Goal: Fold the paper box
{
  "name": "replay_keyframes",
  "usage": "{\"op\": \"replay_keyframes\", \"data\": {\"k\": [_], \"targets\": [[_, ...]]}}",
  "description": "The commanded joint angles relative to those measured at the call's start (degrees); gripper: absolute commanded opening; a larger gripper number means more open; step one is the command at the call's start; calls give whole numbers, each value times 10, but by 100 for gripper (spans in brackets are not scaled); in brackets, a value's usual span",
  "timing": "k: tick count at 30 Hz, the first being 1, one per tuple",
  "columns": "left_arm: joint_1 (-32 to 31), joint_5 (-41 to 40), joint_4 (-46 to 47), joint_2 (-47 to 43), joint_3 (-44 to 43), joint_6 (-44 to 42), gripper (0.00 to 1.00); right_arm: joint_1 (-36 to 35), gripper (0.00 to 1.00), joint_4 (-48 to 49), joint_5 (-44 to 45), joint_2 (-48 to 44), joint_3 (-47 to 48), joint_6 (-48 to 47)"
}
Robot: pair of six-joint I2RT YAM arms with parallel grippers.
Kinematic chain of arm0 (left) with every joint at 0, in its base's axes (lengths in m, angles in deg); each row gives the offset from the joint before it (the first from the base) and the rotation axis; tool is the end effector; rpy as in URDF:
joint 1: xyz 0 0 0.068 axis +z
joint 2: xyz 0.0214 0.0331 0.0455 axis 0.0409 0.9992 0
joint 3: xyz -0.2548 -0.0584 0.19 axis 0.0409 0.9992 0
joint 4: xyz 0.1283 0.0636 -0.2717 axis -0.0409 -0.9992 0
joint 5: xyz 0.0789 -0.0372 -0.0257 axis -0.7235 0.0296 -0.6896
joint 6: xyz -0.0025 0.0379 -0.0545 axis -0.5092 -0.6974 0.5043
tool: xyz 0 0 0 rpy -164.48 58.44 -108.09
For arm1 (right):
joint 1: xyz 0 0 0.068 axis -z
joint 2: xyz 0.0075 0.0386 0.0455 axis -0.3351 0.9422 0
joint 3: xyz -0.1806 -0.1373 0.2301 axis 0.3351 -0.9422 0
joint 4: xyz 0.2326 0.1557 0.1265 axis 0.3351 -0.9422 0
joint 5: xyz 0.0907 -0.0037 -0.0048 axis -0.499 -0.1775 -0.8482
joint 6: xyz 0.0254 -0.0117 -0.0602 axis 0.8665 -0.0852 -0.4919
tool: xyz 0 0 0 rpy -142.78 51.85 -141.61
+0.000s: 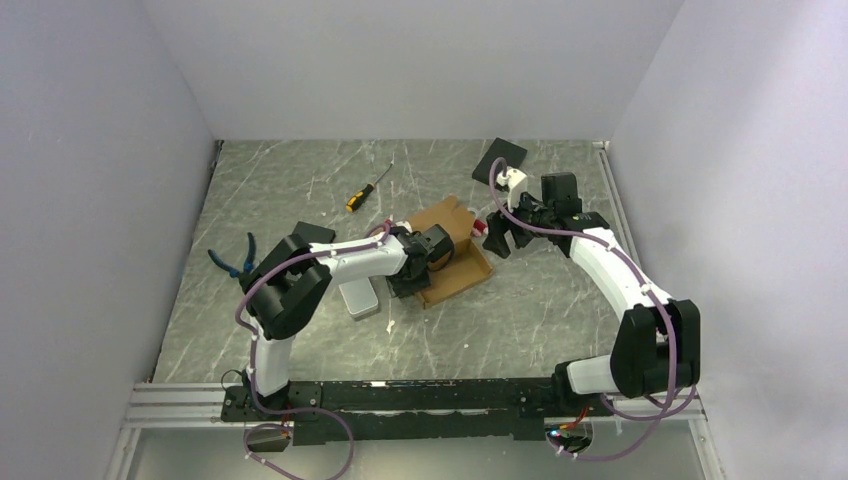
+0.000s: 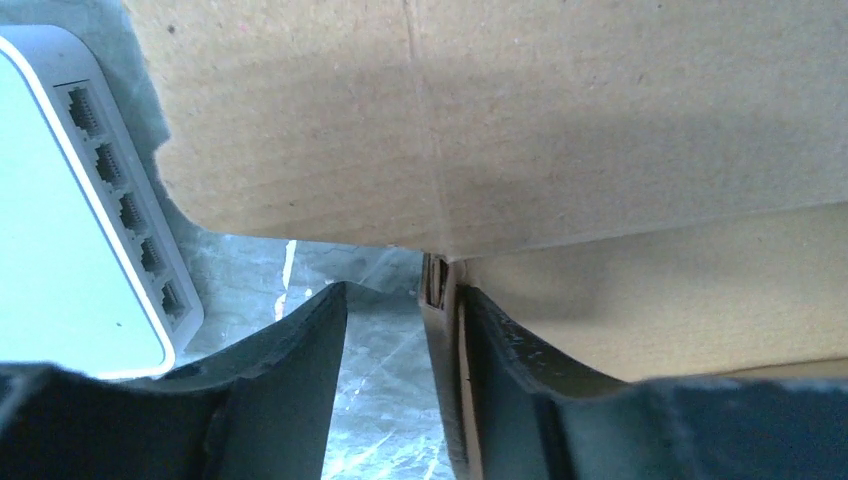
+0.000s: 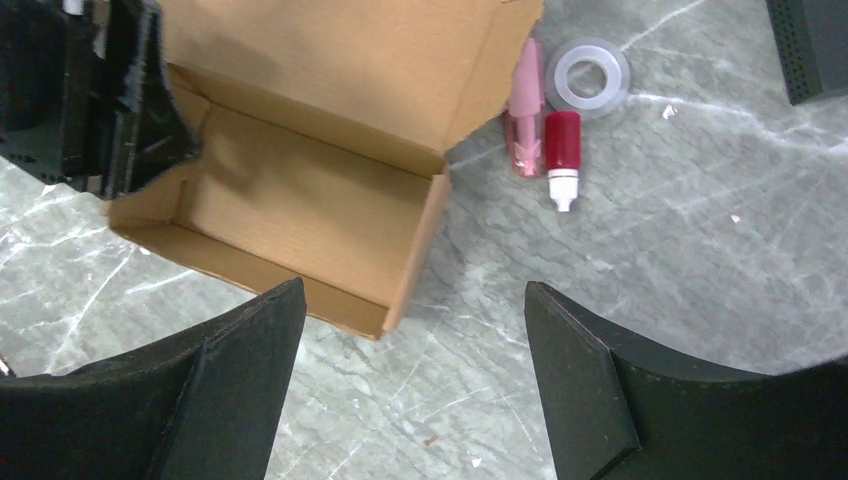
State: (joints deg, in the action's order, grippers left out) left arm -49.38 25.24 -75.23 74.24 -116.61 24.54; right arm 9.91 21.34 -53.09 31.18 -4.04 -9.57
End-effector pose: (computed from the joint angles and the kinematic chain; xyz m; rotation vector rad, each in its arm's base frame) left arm 0.2829 -0.3286 0.1706 -0.5014 2.6915 0.0133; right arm 0.3224 0.0825 0.2838 -0.8675 2.1153 0.5349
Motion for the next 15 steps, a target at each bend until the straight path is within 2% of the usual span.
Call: {"op": "replay_keyframes", "data": {"k": [1,4,7,15], "targets": [[-2,0,21,-25,5,-42,57,3,84,1,-51,-19,2,-11],[-2,7,24,-38,7,-62,68,3,84,3,-60,-28,-2,-12],[-5,17,42,-64,20,-92,74,3,84,5,-69,-38,-6,-14],[-6,73,135,-169,99,-155,83,6,84,4,-92,-66,-14,-22]]}}
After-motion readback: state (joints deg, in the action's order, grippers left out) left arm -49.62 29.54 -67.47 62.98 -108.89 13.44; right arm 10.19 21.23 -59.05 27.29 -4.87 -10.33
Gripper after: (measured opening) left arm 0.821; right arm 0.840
